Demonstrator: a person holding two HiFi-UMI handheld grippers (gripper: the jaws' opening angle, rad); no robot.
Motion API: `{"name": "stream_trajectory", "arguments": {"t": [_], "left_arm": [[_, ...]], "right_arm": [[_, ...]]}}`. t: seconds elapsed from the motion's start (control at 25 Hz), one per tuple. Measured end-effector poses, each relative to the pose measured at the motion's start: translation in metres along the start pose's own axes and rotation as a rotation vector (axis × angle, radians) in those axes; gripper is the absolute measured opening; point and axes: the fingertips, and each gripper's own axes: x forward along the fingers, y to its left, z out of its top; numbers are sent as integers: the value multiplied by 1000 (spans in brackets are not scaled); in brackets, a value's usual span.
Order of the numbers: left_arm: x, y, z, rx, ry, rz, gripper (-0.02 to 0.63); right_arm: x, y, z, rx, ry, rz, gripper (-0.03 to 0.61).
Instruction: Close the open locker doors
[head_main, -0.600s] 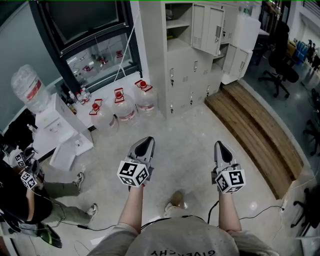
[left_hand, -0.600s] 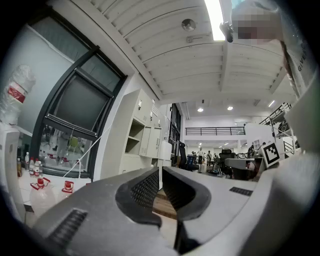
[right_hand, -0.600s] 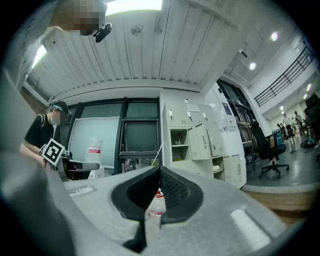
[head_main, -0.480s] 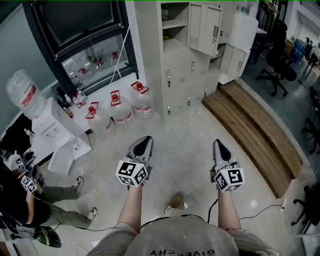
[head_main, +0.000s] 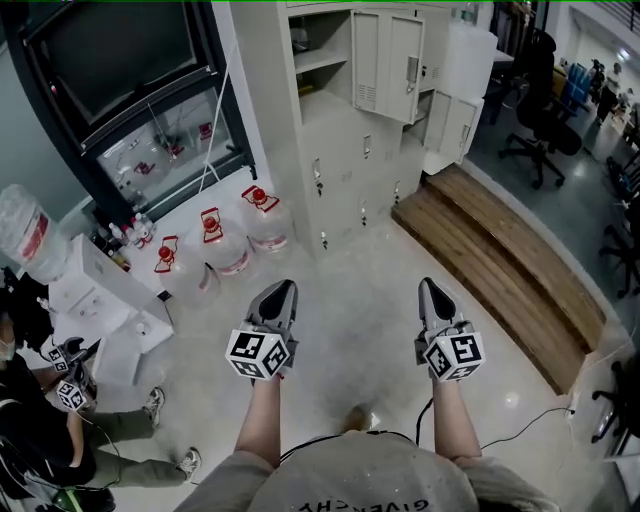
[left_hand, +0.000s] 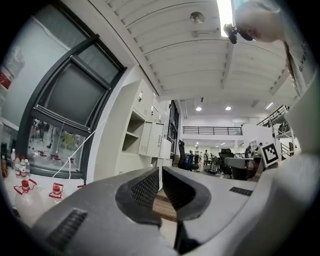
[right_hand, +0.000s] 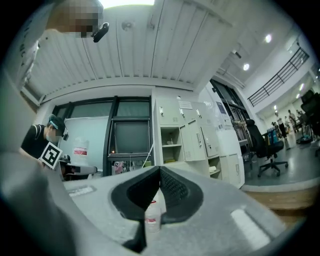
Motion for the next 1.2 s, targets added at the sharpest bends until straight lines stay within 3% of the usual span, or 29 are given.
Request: {"name": "stream_trajectory", "arguments": {"t": [0.48,1.2], "left_arm": [[67,42,3,-55,1,36,17],[321,99,13,-30,51,-202,17]], "right_arm": [[65,-29,-7,69,16,26,3],[238,-145,-11,87,-21,-119,3]]}}
